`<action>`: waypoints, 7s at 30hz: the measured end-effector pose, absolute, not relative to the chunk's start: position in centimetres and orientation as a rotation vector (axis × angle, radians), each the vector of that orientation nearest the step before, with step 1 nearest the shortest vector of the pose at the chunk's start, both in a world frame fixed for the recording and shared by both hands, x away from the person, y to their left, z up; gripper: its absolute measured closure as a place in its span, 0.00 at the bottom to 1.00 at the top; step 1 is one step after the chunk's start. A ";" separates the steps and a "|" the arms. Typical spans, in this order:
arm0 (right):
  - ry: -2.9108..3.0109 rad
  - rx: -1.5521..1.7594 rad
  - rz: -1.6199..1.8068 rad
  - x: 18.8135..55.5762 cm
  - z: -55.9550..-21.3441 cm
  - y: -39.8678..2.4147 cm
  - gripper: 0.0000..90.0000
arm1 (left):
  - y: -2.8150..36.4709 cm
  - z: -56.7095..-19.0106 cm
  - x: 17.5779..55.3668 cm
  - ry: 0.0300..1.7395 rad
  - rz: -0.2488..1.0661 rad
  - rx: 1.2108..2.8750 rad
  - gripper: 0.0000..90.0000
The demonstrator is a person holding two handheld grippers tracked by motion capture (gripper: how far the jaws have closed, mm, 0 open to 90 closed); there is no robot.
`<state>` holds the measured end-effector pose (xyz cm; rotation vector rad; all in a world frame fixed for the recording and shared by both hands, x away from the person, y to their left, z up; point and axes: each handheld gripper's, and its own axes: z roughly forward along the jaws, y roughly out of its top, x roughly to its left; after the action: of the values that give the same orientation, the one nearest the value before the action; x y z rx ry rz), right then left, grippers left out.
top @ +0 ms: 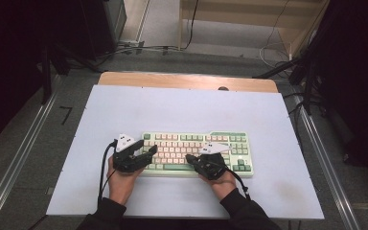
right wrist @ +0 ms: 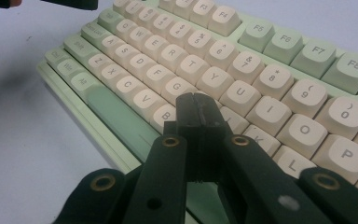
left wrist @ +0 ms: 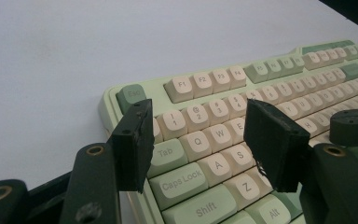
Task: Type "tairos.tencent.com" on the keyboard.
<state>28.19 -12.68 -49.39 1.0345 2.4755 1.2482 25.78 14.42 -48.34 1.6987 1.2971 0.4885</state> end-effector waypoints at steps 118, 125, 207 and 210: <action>2.362 1.192 1.195 27.7 -49.2 -16.8 0.97 | 12.6 -47.9 27.9 1.251 0.466 1.678 0.41; 2.361 1.191 1.196 27.7 -49.3 -16.8 0.97 | 12.5 -47.9 27.8 1.251 0.465 1.676 0.41; 2.274 1.215 1.248 30.2 -48.4 -15.7 0.97 | 12.9 -48.9 25.1 1.202 0.398 1.653 0.54; 2.298 1.212 1.220 30.4 -48.6 -15.3 0.97 | 13.1 -48.9 25.0 1.209 0.400 1.648 0.54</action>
<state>30.37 -15.35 -48.63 1.2116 2.2979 1.2204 25.04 13.10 -48.94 1.6482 1.2090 0.4000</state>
